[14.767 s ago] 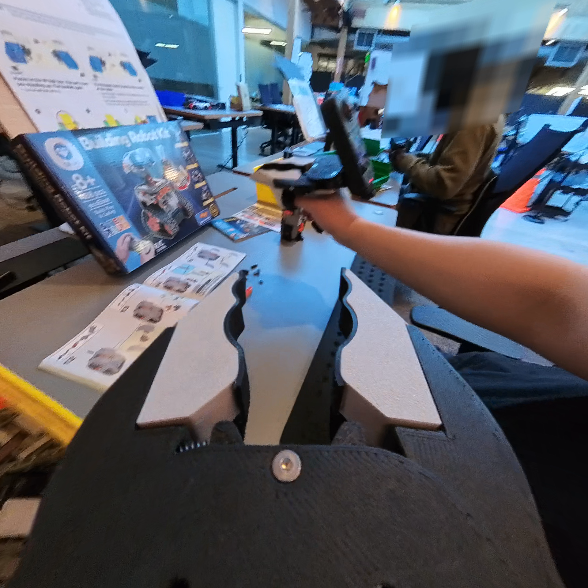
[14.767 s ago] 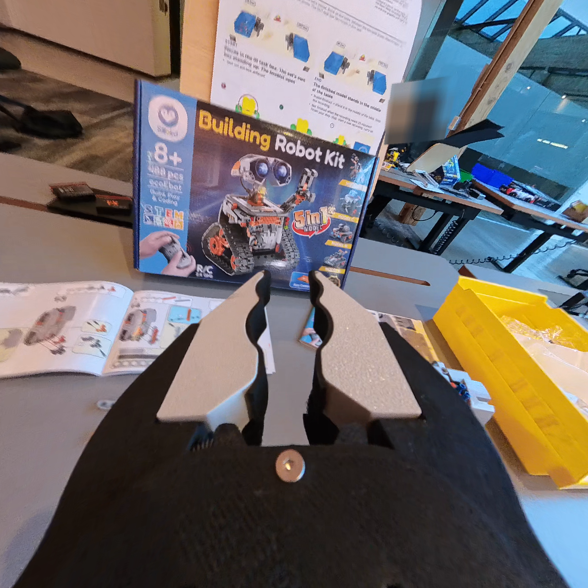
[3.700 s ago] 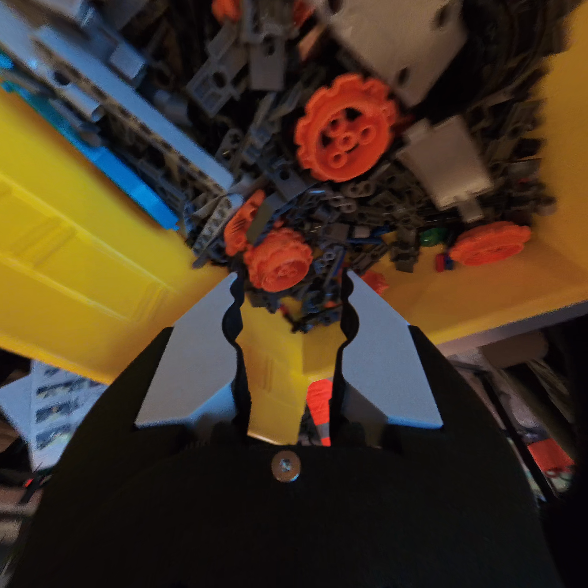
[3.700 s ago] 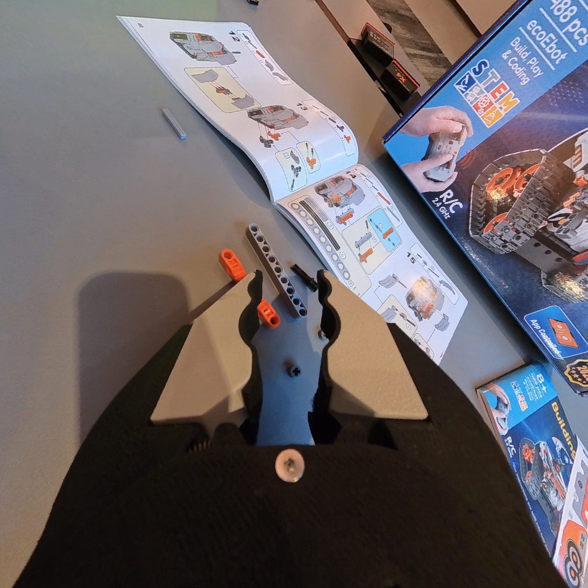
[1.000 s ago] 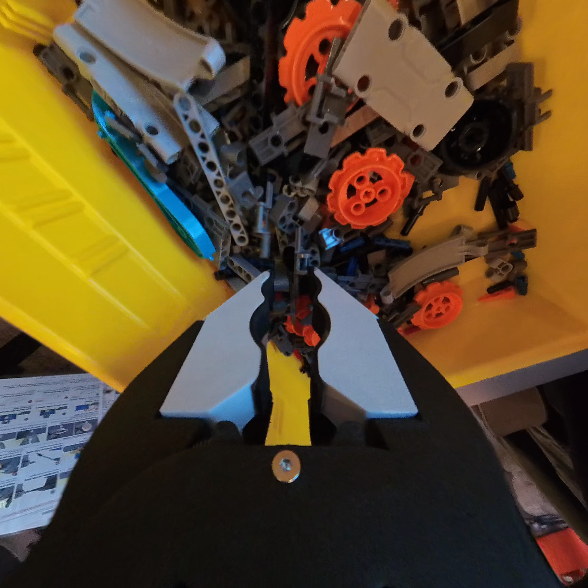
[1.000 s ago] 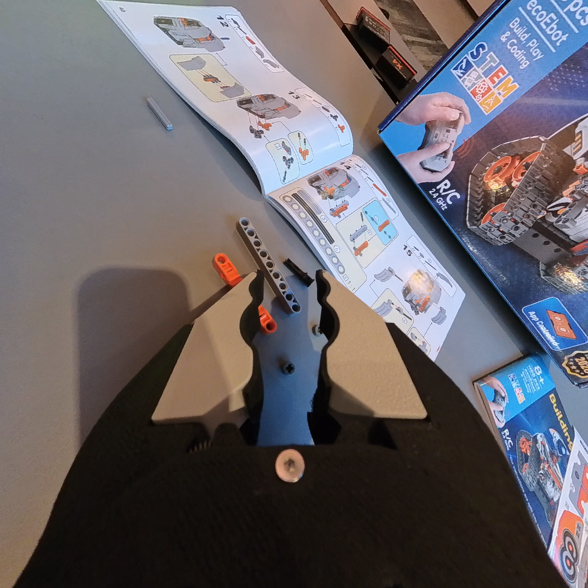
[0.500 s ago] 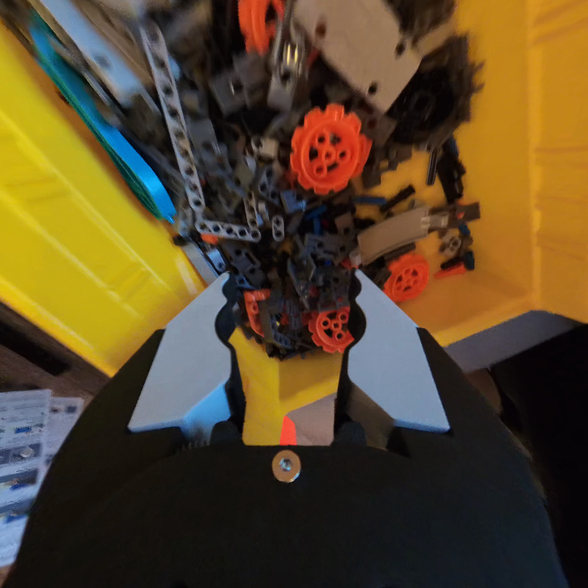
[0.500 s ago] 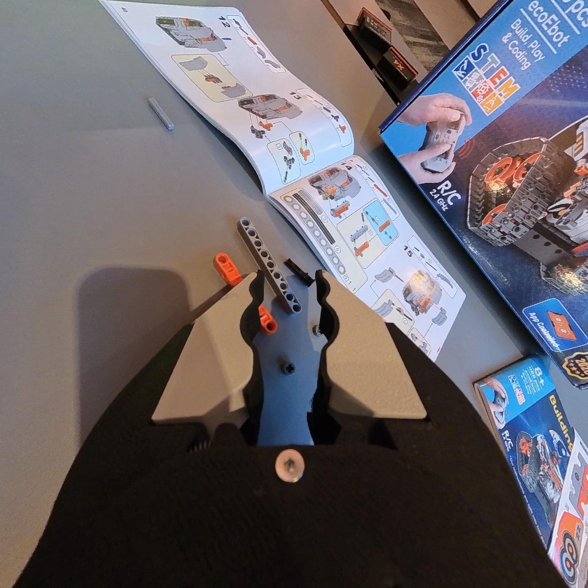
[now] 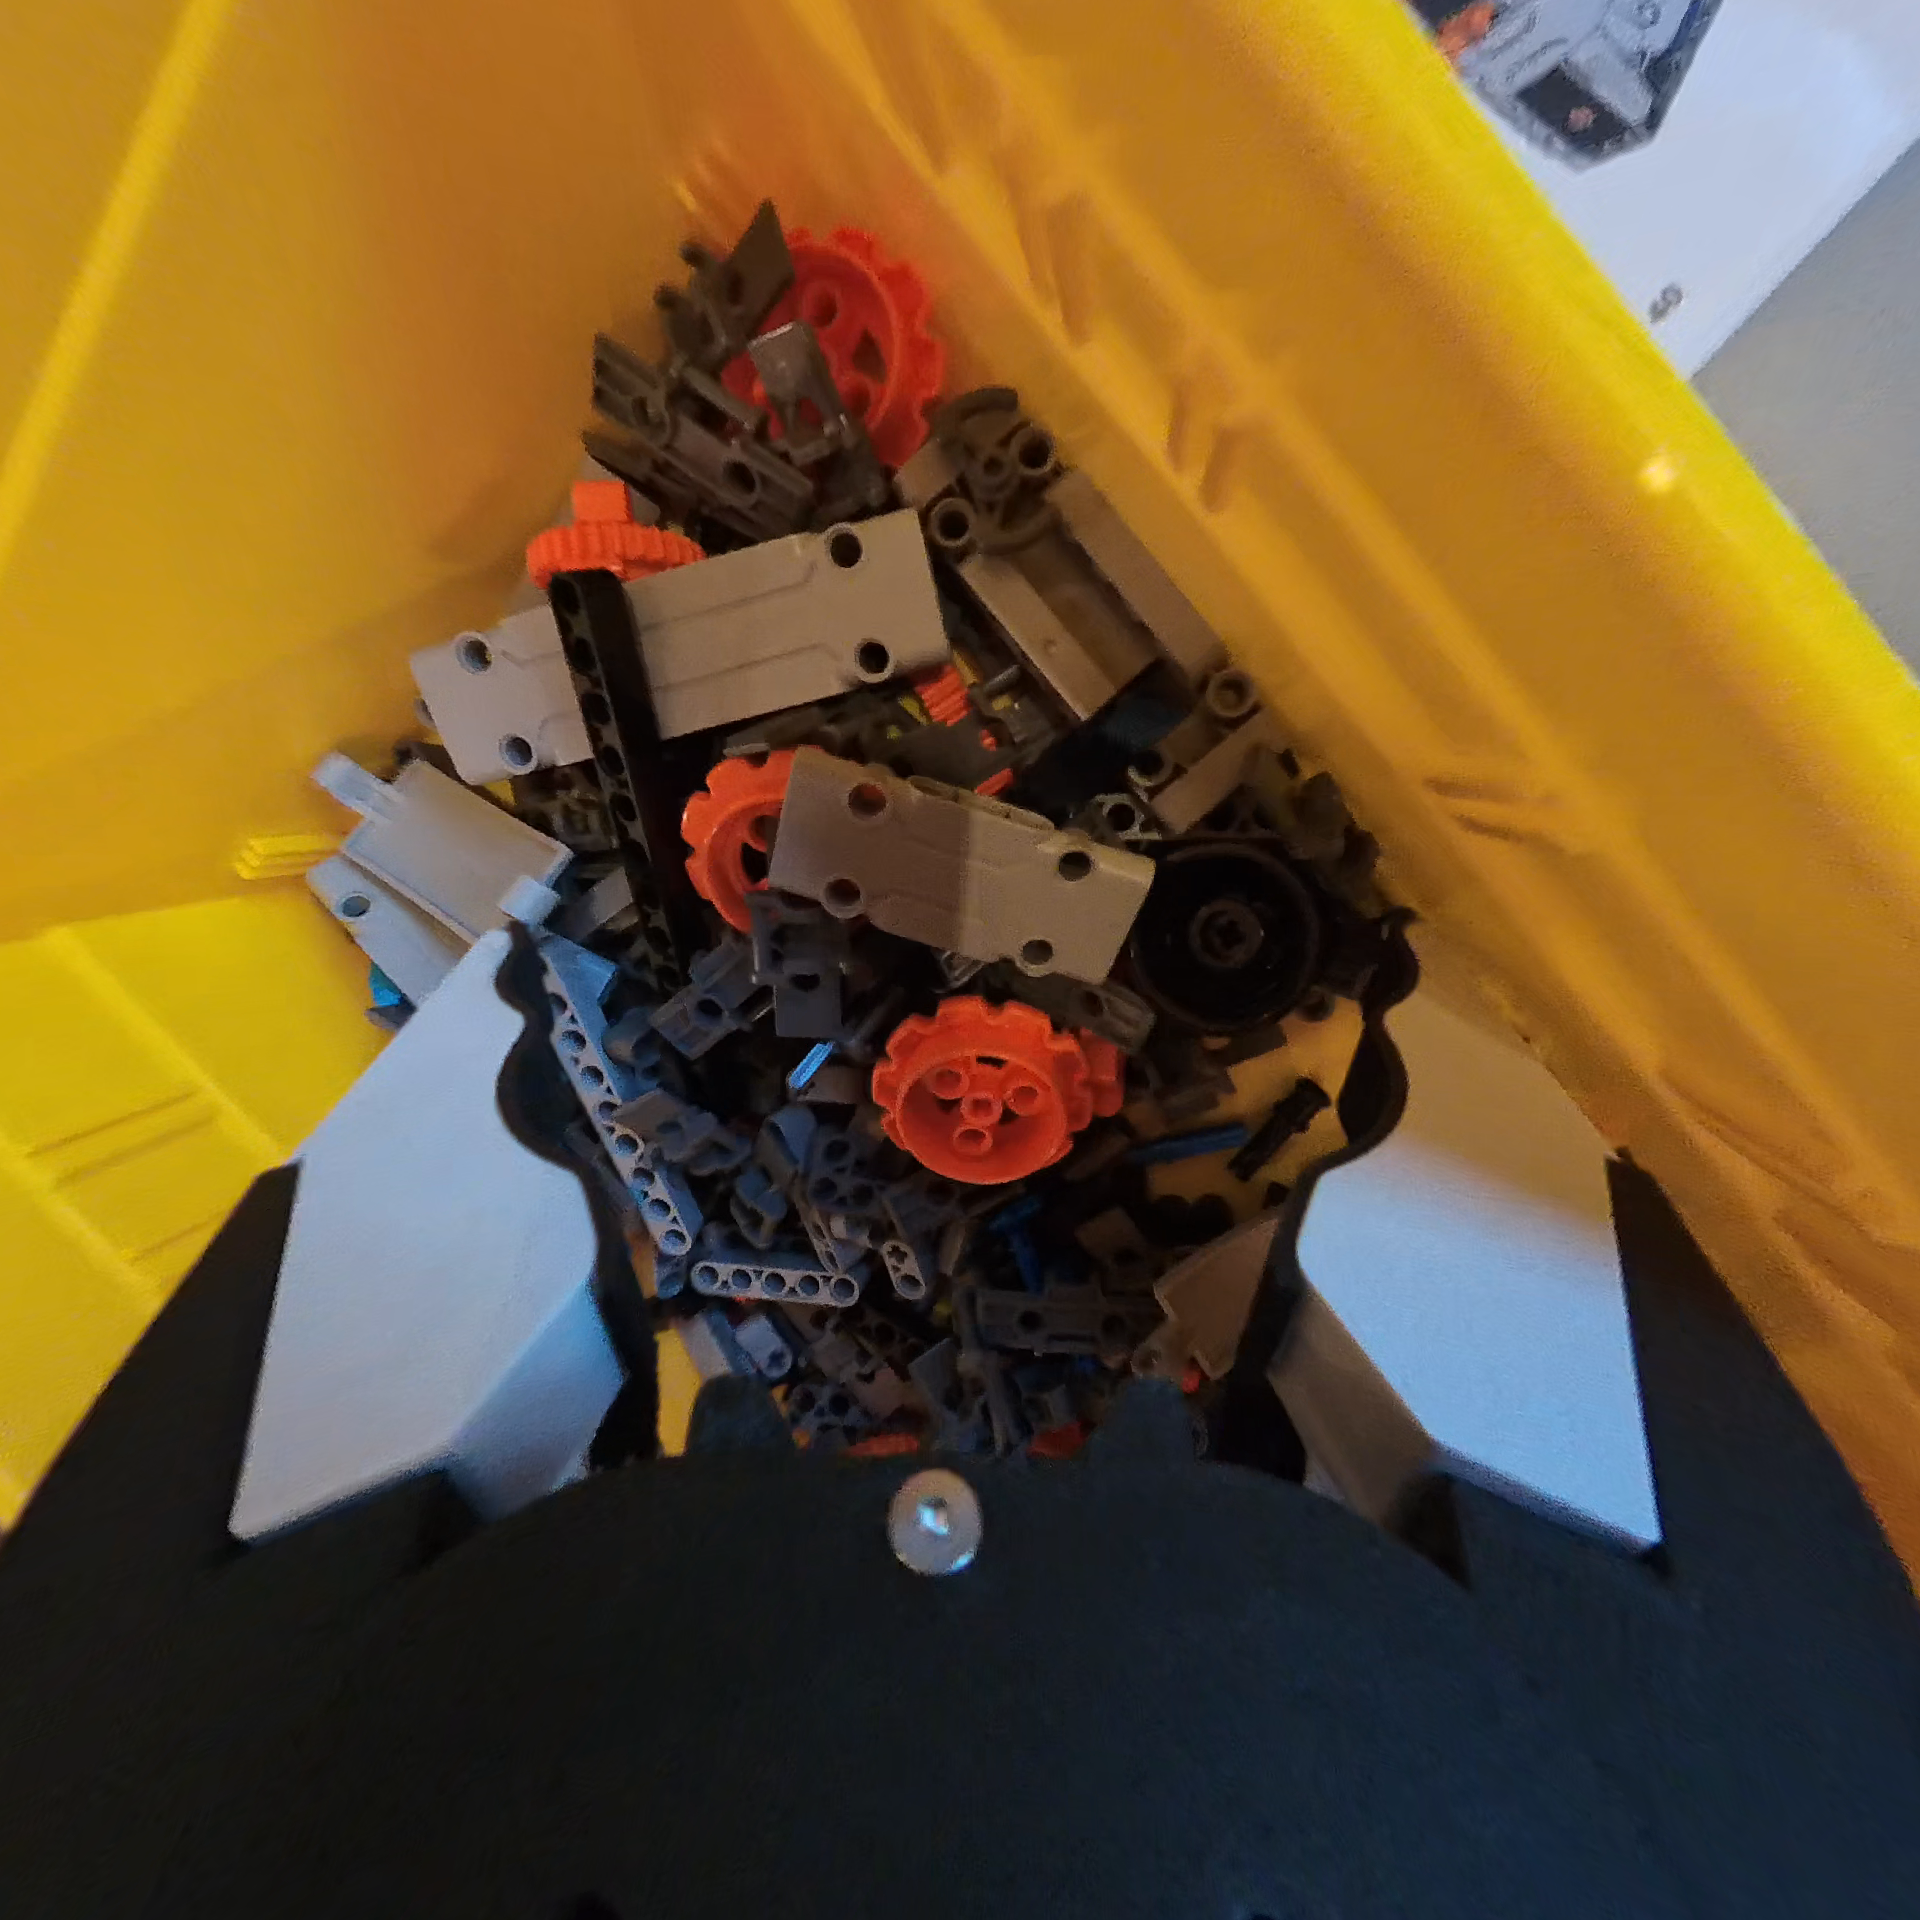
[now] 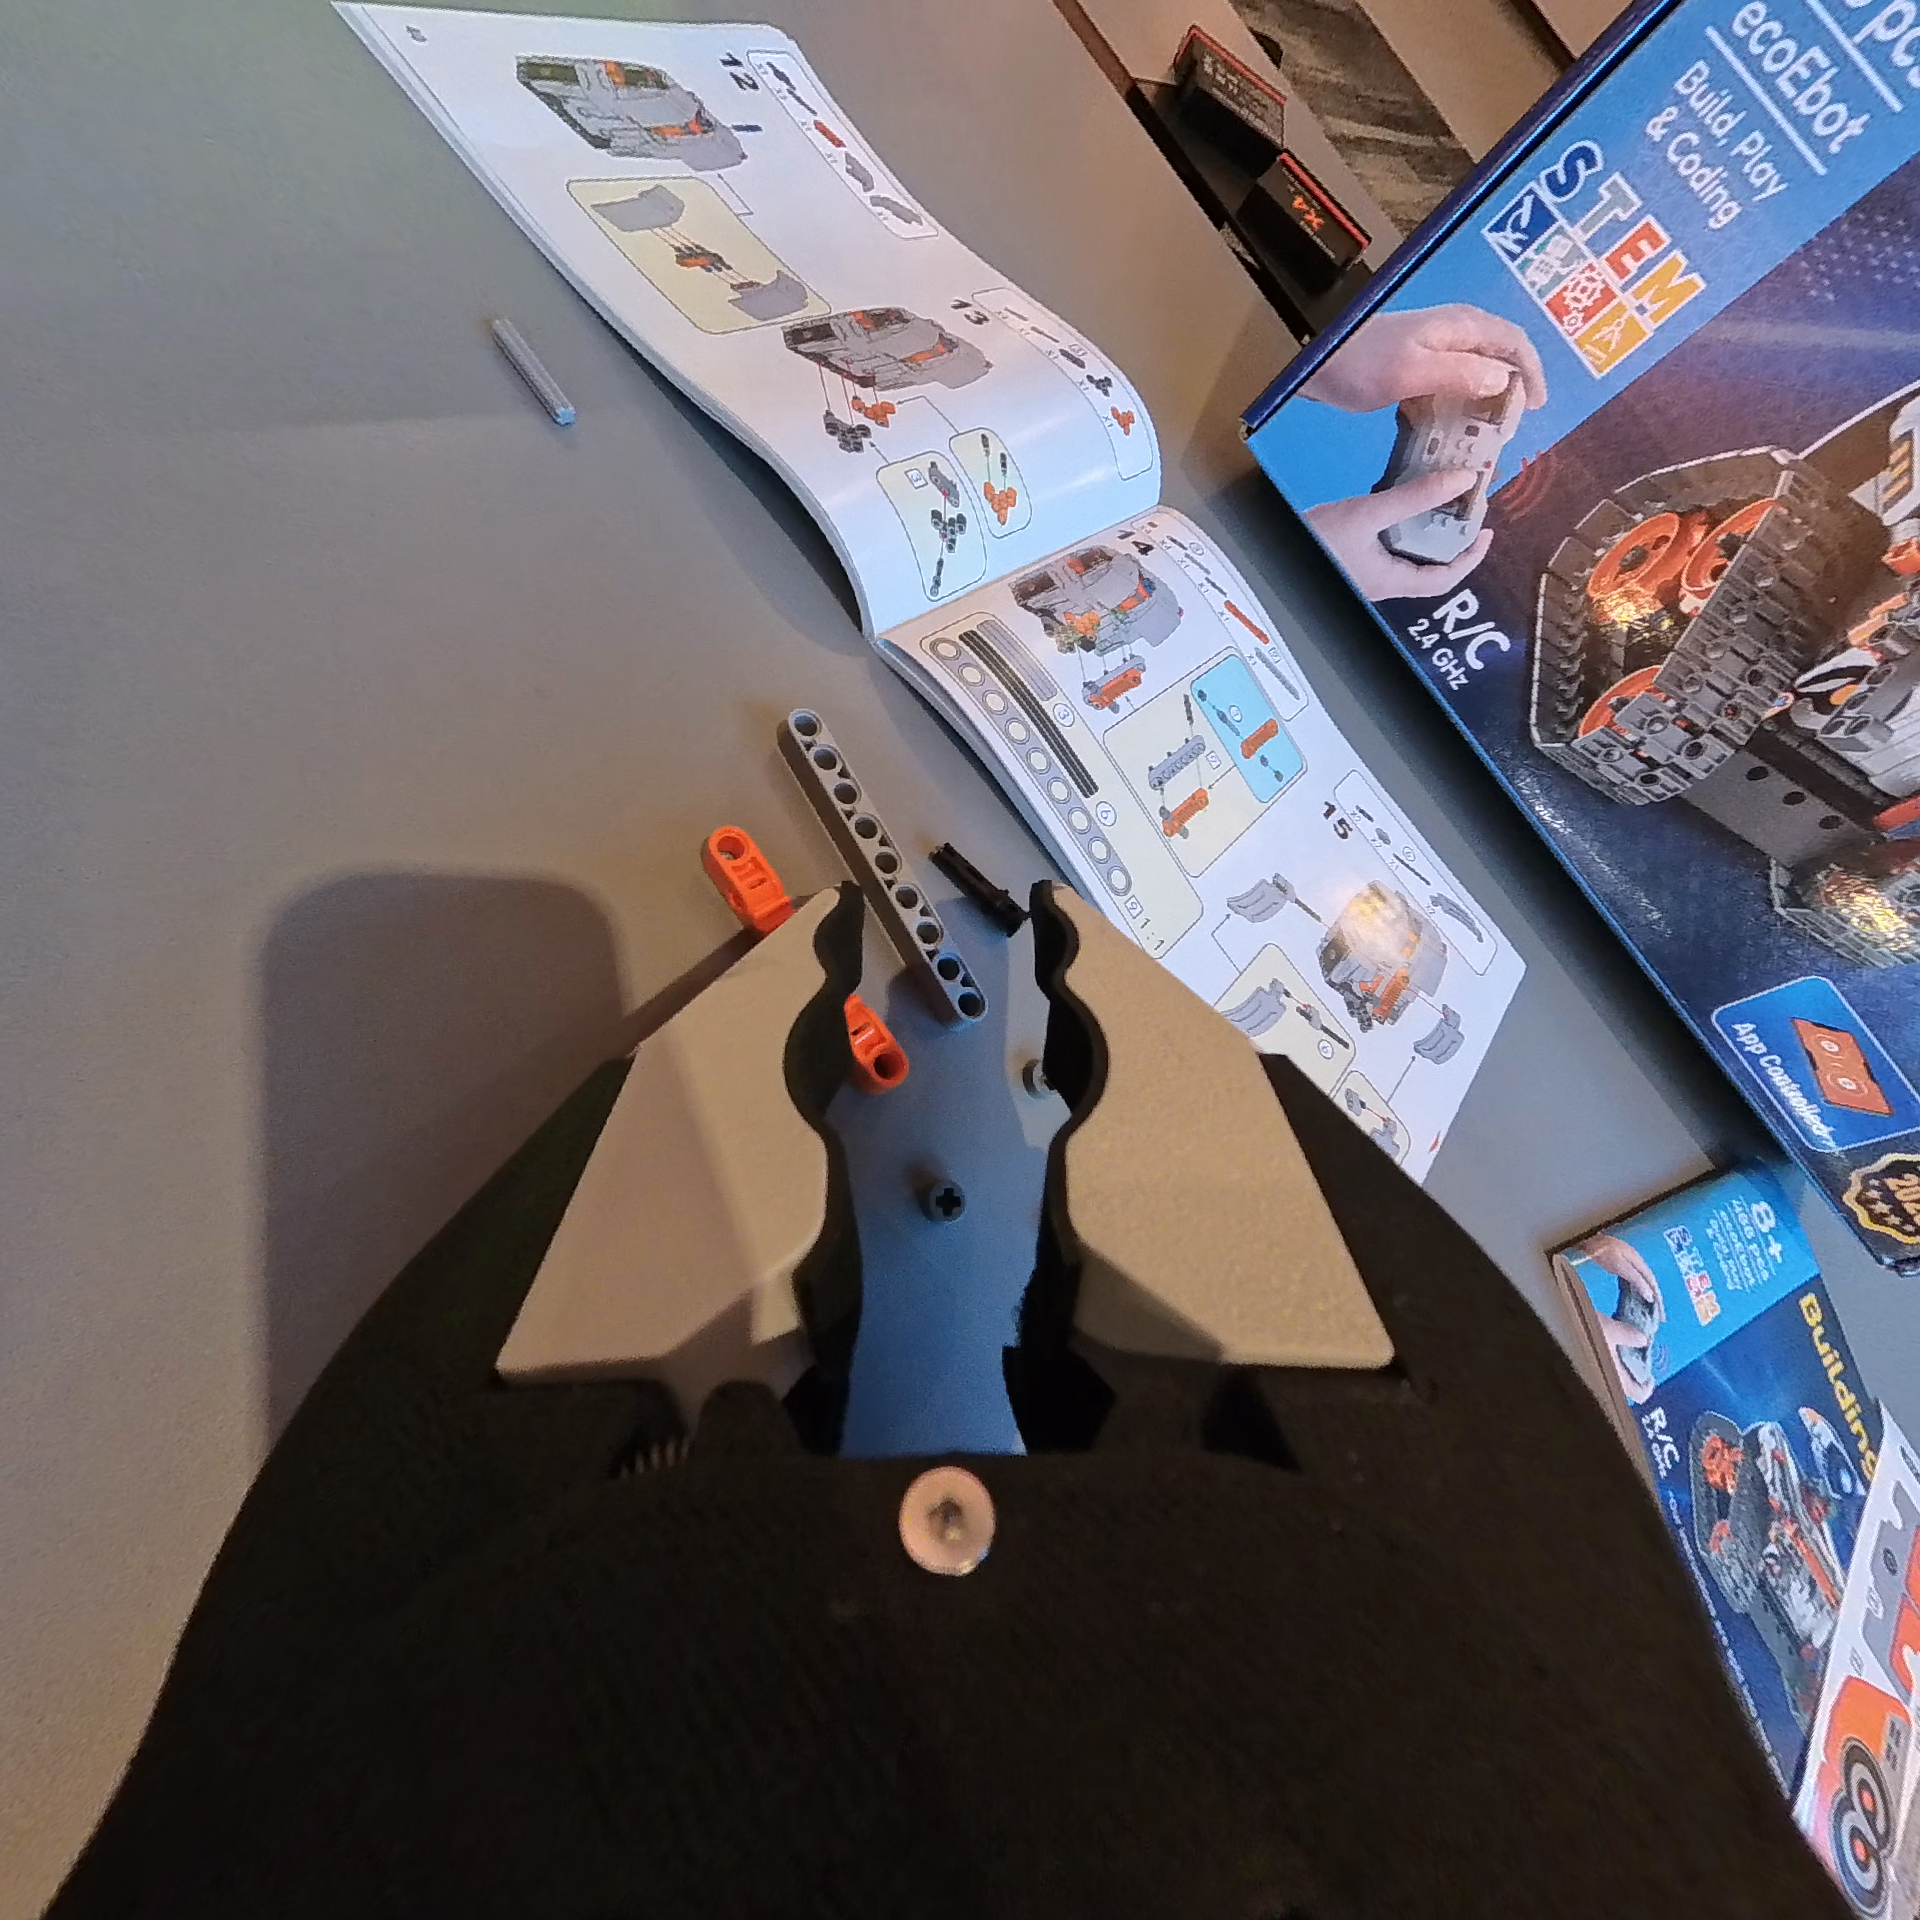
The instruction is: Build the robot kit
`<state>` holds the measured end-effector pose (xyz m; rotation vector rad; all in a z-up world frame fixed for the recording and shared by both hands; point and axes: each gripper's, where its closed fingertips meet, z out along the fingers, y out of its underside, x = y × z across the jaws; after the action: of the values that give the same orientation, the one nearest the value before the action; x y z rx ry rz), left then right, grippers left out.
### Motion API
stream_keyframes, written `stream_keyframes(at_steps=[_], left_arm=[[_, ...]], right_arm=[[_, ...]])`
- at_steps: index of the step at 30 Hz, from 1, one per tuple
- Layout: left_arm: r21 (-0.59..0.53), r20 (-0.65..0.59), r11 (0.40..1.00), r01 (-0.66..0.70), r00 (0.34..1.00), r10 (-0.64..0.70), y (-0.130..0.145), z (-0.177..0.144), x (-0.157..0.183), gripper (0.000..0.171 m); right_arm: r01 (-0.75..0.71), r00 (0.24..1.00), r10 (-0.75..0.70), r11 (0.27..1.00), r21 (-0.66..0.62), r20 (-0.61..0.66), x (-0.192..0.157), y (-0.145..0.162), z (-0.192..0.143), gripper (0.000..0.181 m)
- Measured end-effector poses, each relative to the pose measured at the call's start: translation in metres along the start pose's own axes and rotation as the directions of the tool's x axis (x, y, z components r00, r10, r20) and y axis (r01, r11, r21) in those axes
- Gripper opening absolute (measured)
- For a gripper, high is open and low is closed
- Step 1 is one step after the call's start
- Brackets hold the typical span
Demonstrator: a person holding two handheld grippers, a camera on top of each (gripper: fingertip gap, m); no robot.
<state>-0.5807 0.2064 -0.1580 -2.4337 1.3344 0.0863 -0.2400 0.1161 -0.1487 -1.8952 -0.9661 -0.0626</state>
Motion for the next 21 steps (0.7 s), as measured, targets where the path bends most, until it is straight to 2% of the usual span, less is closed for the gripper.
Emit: stream_keyframes(at_steps=[2, 4, 10, 15, 17, 18, 21], left_arm=[[0.006, -0.061, 1.000, 0.015, 0.998, -0.015, -0.001, 0.003, 0.004, 0.133], [0.008, -0.091, 1.000, 0.024, 0.996, -0.023, -0.002, 0.004, 0.004, 0.128], [-0.019, -0.040, 0.999, -0.031, 0.999, 0.031, 0.008, 0.003, -0.018, 0.081], [-0.045, -0.105, 0.999, 0.020, 0.994, -0.025, 0.018, -0.001, -0.022, 0.066], [-0.043, -0.136, 0.998, 0.042, 0.990, -0.047, 0.020, -0.007, -0.023, 0.045], [-0.049, -0.148, 0.998, 0.051, 0.987, -0.058, 0.023, -0.010, -0.024, 0.041], [-0.075, -0.219, 0.992, 0.100, 0.969, -0.114, 0.031, -0.018, -0.020, 0.038]], right_arm=[[0.002, 1.000, -0.002, 1.000, 0.001, 0.002, -0.001, 0.000, 0.000, 0.030], [0.004, 1.000, -0.004, 1.000, 0.001, 0.001, -0.001, 0.000, 0.000, 0.030], [0.000, 1.000, 0.000, 1.000, 0.000, 0.002, 0.000, 0.000, 0.000, 0.030], [-0.003, 1.000, 0.003, 1.000, -0.001, 0.001, 0.000, 0.000, 0.000, 0.031], [-0.004, 1.000, 0.004, 1.000, -0.001, 0.001, 0.000, 0.000, 0.000, 0.031], [-0.004, 1.000, 0.004, 1.000, -0.001, 0.000, 0.000, 0.000, 0.000, 0.031], [-0.005, 1.000, 0.005, 1.000, -0.002, 0.001, 0.000, 0.000, 0.000, 0.031]])
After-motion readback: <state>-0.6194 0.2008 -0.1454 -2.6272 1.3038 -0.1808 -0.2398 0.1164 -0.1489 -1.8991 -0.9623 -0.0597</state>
